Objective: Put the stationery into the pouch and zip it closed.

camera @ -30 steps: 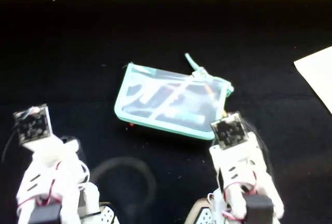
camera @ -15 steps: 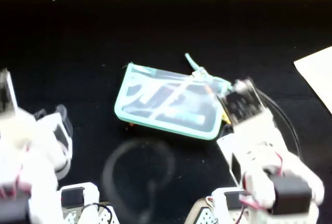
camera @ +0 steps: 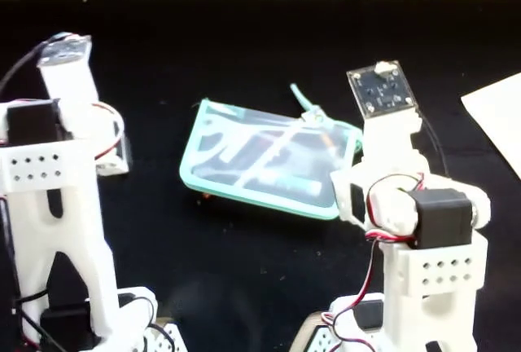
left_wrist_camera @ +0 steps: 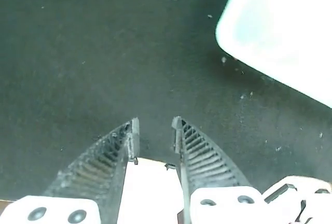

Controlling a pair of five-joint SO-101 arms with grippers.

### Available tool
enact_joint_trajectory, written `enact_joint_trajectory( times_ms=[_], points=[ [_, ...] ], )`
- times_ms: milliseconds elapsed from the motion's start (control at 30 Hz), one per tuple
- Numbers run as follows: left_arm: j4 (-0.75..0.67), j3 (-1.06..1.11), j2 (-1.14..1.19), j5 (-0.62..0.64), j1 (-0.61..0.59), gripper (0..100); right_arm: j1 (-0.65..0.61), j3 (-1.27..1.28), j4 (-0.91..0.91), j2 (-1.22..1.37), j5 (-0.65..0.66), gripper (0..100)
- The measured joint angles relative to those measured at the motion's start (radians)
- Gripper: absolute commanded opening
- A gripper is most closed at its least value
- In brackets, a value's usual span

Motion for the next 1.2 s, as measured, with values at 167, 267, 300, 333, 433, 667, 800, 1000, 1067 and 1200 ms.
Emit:
enact_joint_trajectory(
  times_ms=[167,267,300,333,433,667,800,1000,1067,1200],
  points=[
    [0.002,0.031,-0.084,0.002,0.018,12,0.000,0.011,0.000,-0.002,-0.002,24.5],
    [0.003,0.118,-0.106,0.014,0.017,16,0.025,0.055,0.000,0.003,-0.002,33.4],
    [0.003,0.153,-0.106,0.041,0.017,19,0.052,0.055,-0.009,0.015,-0.002,36.2],
    [0.003,0.186,-0.106,0.066,0.014,22,0.087,0.055,-0.015,0.034,-0.002,37.2],
    [0.000,0.288,-0.110,0.115,-0.028,27,0.166,0.035,-0.020,0.137,-0.002,37.1],
    [-0.005,0.391,-0.135,0.124,-0.069,27,0.184,-0.095,-0.002,0.456,0.037,37.1],
    [-0.006,0.399,-0.135,0.124,-0.069,27,0.184,-0.192,-0.002,0.563,0.038,37.1],
    [-0.043,0.413,-0.135,0.124,-0.069,27,0.086,-0.402,-0.041,0.666,0.038,37.1],
    [-0.080,0.453,-0.135,0.124,-0.069,27,0.046,-0.453,-0.098,0.724,0.017,37.1],
    [-0.169,0.560,-0.135,0.126,-0.069,27,-0.002,-0.539,-0.236,0.888,-0.023,37.1]
  ],
)
